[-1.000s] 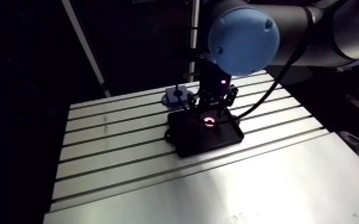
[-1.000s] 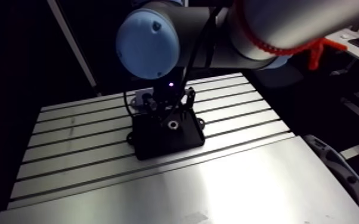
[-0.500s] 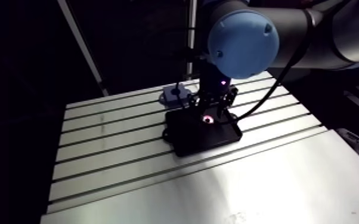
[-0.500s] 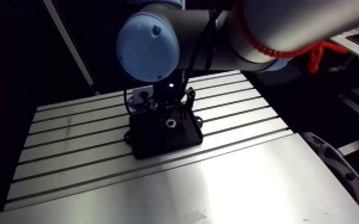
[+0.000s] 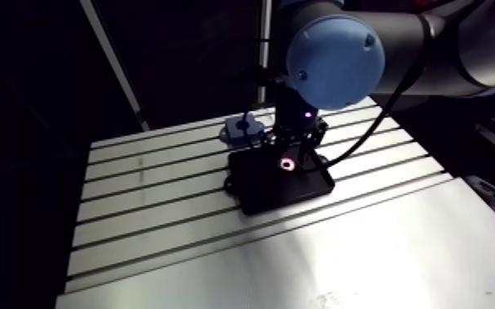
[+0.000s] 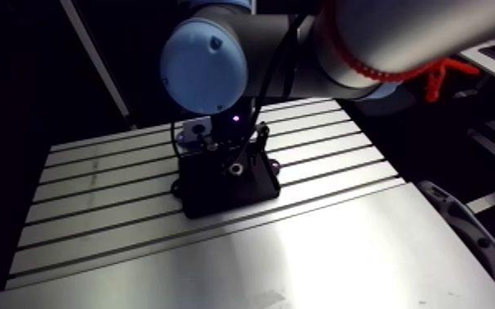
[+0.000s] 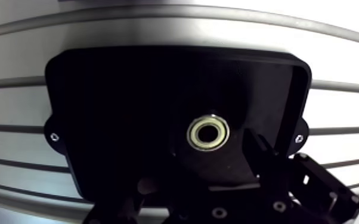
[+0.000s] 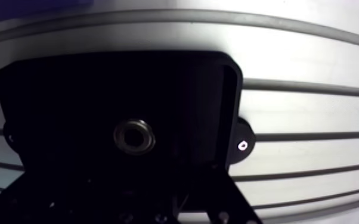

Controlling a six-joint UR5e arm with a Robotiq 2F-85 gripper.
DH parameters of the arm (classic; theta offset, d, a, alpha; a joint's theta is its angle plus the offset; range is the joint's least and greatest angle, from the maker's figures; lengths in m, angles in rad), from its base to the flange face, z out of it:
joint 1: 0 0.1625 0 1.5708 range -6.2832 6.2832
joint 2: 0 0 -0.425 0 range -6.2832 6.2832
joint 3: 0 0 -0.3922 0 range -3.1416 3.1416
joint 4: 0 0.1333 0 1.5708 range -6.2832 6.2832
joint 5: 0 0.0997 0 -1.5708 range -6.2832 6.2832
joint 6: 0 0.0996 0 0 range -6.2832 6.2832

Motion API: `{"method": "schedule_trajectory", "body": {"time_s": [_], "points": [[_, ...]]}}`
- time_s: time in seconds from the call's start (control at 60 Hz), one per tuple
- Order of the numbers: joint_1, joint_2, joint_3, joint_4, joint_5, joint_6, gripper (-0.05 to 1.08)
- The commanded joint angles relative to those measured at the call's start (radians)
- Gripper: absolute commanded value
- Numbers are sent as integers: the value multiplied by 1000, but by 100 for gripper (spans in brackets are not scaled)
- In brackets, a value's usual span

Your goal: Pick up the bearing and press it into the housing until flush.

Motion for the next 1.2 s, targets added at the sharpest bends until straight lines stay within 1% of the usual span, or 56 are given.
{"method": "schedule_trajectory", "body": {"time_s": [0.017, 0.55, 1.033, 1.2], "points": [[2, 0, -1, 0, 0, 1, 38], [3, 8, -1, -6, 0, 2, 47], [5, 8, -1, -14, 0, 0, 51], [3, 8, -1, -14, 0, 0, 53]]}}
